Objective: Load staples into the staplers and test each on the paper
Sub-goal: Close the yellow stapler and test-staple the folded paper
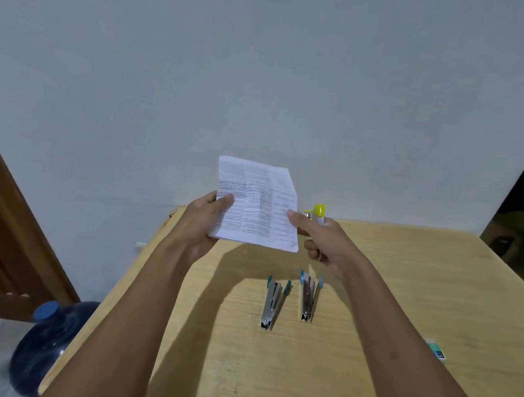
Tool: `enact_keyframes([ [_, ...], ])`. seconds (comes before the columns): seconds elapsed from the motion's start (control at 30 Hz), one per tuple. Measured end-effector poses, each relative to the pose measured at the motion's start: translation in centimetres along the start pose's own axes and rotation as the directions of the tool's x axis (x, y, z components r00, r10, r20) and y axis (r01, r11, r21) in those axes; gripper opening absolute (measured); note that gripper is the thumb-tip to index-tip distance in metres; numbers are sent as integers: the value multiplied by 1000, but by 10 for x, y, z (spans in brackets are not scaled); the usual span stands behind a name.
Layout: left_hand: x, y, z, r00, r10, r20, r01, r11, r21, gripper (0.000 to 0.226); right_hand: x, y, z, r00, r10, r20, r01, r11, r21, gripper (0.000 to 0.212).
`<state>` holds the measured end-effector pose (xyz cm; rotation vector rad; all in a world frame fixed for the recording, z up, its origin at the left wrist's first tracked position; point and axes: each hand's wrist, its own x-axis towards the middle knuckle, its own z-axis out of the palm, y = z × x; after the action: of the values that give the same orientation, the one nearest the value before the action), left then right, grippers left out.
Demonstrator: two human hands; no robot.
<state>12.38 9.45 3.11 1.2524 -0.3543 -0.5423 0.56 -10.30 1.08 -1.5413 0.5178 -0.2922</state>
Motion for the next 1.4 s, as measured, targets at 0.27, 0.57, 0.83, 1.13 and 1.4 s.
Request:
enact_keyframes([
  [0.27, -52, -7, 28, 989, -9, 150, 57, 946, -318, 47, -36, -7, 10, 964, -145, -224, 201, 947, 249, 26],
  [0.57, -68, -47, 72, 1000, 7, 7, -6, 989, -145, 32, -69, 0, 7, 961, -168, -219, 206, 965, 163, 24],
  [0.83, -68, -52, 80, 995, 16, -100, -30, 989, -144, 20, -92, 35, -2, 998, -35, 49, 27, 986, 166, 38],
  [1.13, -73, -74, 83, 979, 40, -199, -54, 996, -67, 28, -97, 46, 12, 984, -129, 123, 94, 963, 252, 40],
  [1.4, -81, -75, 82, 989, 73, -127, -65, 996, 65, 29, -98, 40, 10, 985, -174, 19, 168, 972, 167, 75],
])
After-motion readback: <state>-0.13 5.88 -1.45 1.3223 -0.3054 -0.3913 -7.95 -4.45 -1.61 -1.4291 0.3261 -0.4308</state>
